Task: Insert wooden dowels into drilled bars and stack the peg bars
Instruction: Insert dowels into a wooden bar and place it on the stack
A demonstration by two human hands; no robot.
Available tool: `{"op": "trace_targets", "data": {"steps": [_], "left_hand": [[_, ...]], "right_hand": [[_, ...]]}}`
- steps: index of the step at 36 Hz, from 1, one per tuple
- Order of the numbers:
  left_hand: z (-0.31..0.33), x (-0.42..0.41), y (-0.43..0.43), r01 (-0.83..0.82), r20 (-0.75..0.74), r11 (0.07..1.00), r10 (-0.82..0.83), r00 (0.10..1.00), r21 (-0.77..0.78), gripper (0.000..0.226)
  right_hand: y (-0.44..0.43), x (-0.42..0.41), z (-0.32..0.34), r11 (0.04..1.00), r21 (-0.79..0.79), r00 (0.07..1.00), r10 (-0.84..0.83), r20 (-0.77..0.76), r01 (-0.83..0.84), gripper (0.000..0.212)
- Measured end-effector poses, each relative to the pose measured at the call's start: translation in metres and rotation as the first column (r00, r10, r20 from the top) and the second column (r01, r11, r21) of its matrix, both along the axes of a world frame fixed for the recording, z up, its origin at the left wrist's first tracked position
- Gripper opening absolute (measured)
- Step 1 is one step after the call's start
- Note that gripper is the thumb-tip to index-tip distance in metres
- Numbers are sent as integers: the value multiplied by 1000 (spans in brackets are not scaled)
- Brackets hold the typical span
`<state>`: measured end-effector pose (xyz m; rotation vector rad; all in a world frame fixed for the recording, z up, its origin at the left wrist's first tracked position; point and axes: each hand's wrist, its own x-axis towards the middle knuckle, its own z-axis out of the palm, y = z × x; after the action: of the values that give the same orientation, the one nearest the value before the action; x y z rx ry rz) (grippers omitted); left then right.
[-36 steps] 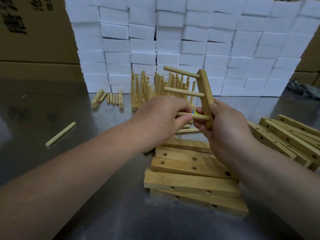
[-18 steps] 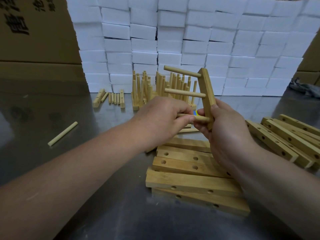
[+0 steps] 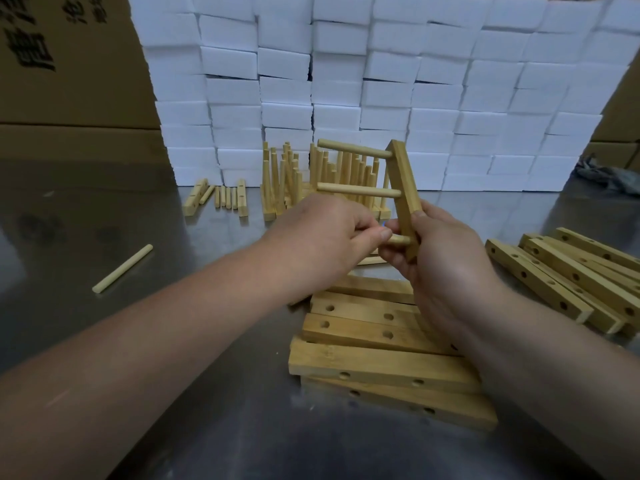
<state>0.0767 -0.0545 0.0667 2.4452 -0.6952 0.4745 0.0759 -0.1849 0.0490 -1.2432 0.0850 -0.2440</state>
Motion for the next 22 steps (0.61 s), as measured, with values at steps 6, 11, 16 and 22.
{"op": "trace_targets", "data": {"steps": [6,11,16,22], "left_hand": [[13,-3,-1,-110,270,977,57,961,185,38],[28,-8,13,-36,422,979,119,899,-200,34],[27,21,31,-223,107,828,320,941,-515,22],[5,48,42,-307,-325,833,164,932,-461,35]], "right_hand": [[1,8,2,987,159,992,24,-125,-4,23],[-6,6,12,987,151,985,-21,-169,47,28],[-11,6,16,992,120,977,54,-206,-29,26],[-15,3,20,962,81,936,271,-225,-259,32]]}}
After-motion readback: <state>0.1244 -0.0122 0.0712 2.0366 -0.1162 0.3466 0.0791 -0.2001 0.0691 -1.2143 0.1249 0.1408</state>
